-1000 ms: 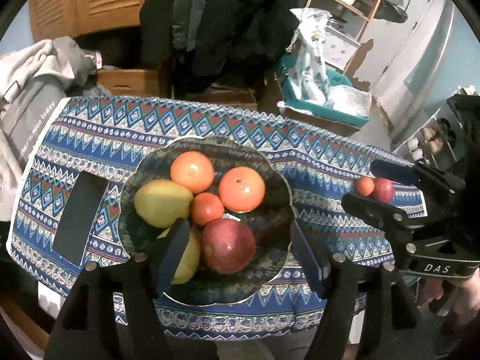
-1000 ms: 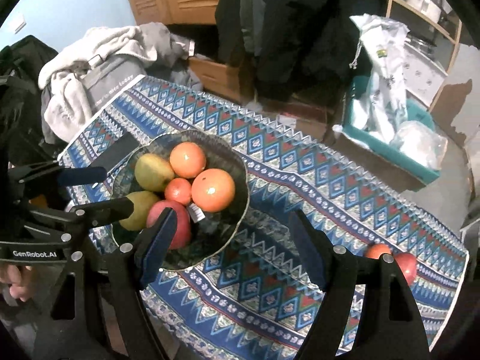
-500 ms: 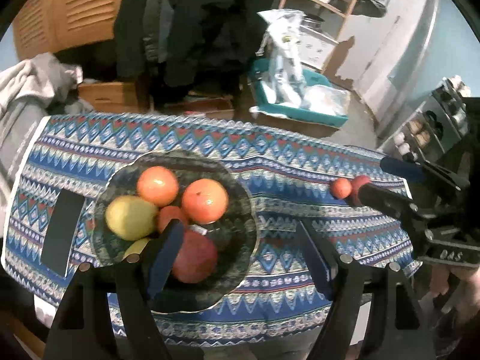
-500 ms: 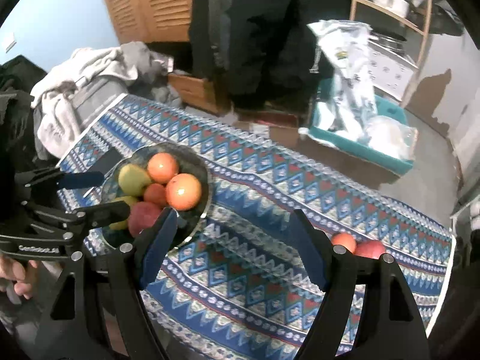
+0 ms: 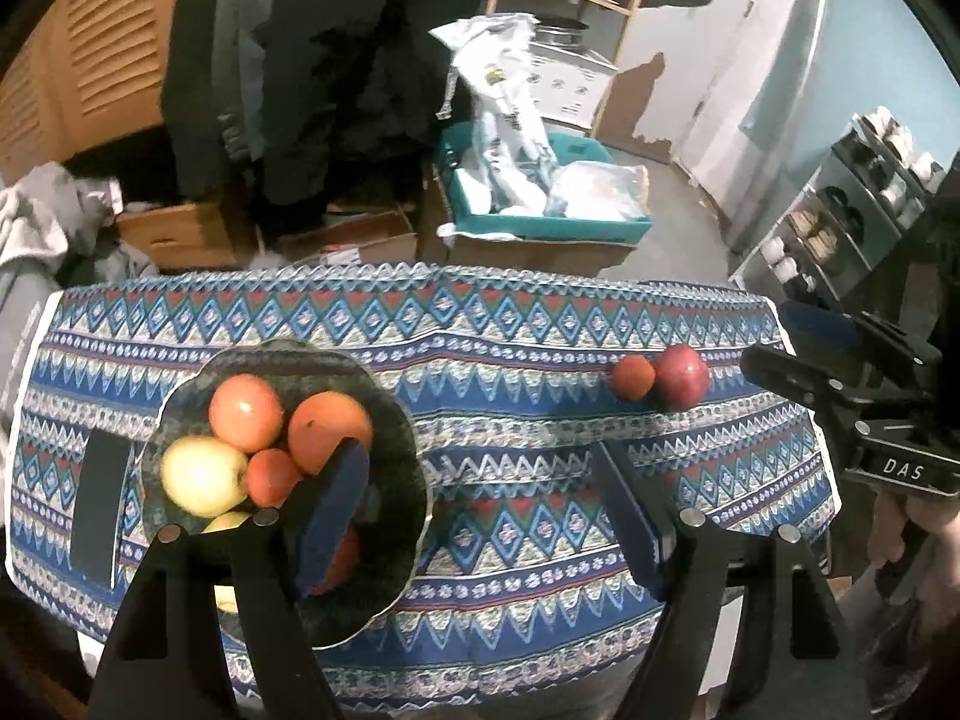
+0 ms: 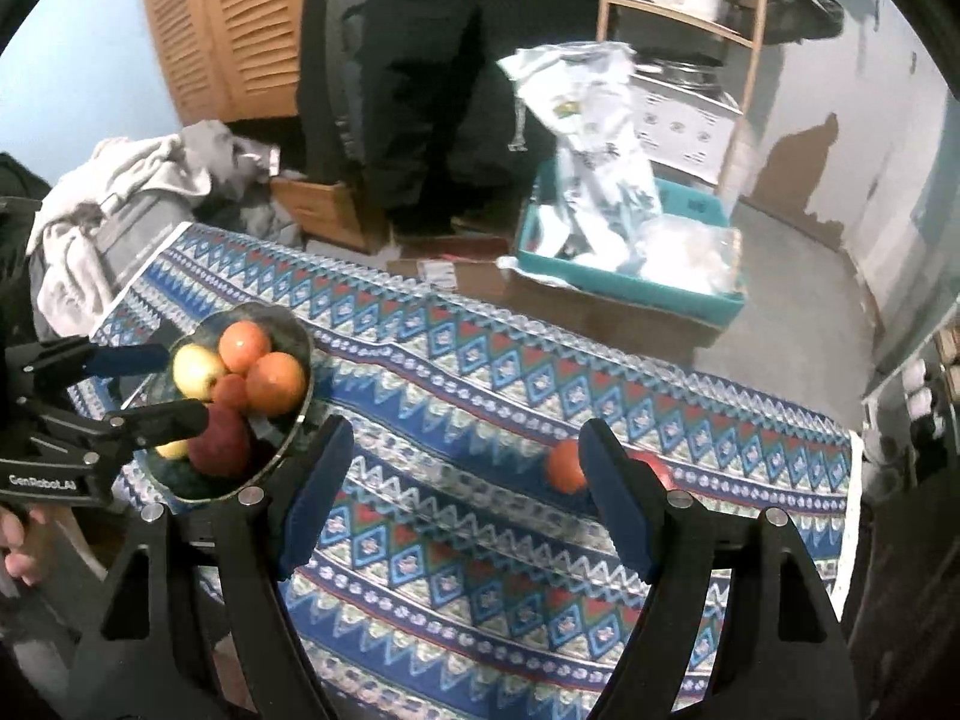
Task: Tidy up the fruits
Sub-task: 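Move both tools from the bowl back toward the remaining fruit, then grasp the small orange with the left tool while the right tool grasps the red apple, then carry the small orange with the left tool while the right tool carries the red apple toward the bowl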
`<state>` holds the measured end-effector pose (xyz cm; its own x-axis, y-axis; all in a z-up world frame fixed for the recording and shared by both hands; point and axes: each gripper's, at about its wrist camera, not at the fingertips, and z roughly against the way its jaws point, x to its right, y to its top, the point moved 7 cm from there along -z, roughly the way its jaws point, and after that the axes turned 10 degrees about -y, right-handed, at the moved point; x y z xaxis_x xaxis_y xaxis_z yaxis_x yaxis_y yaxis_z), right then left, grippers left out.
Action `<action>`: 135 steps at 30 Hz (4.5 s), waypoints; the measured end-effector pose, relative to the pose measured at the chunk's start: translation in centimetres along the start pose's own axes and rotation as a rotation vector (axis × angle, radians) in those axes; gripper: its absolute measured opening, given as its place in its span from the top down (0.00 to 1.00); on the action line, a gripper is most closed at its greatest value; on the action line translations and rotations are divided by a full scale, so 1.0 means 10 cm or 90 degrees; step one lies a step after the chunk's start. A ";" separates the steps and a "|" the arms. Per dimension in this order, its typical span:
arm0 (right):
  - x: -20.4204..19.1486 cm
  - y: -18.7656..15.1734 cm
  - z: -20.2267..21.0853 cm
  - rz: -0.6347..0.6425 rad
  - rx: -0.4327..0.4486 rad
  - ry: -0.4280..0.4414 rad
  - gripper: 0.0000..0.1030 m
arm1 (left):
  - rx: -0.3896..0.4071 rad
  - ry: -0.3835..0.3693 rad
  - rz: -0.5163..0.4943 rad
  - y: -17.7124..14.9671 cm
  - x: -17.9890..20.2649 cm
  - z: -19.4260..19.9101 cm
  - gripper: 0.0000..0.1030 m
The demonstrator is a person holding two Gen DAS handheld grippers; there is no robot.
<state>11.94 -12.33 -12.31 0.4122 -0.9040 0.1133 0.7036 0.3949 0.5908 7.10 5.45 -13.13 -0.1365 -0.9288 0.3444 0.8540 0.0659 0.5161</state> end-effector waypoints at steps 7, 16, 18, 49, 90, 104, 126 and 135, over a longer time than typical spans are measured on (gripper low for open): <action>0.39 -0.07 0.05 -0.026 0.010 -0.031 0.19 | -0.013 -0.003 -0.030 0.07 0.27 -0.16 0.22; 0.76 -0.22 -0.16 -0.063 -0.024 -0.050 0.19 | -0.038 -0.021 -0.054 0.20 0.55 -0.51 0.22; 0.82 -0.26 -0.24 -0.068 -0.035 -0.053 0.19 | -0.044 -0.022 -0.063 0.23 0.61 -0.58 0.22; 1.07 -0.96 -1.70 -0.070 -0.205 -0.026 0.19 | -0.148 -0.004 -0.137 0.14 0.61 -1.93 0.22; 1.77 -1.23 -1.40 -0.222 -0.155 -0.030 0.29 | -0.201 -0.079 -0.117 0.07 1.12 -2.81 0.22; 1.68 -1.12 -1.35 -0.197 -0.142 -0.037 0.29 | -0.185 -0.070 -0.147 0.10 1.14 -2.68 0.55; 1.40 -0.59 -0.54 -0.154 -0.048 -0.024 0.29 | -0.082 -0.094 -0.178 0.37 1.33 -1.59 0.55; 1.29 -0.46 -0.25 -0.144 -0.017 -0.017 0.29 | -0.050 -0.104 -0.189 0.39 1.39 -1.20 0.55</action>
<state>15.41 -25.38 -15.55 0.2271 -0.9739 0.0019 0.7914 0.1857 0.5825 14.61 -11.58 -15.76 -0.4580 -0.8322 0.3126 0.7998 -0.2323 0.5535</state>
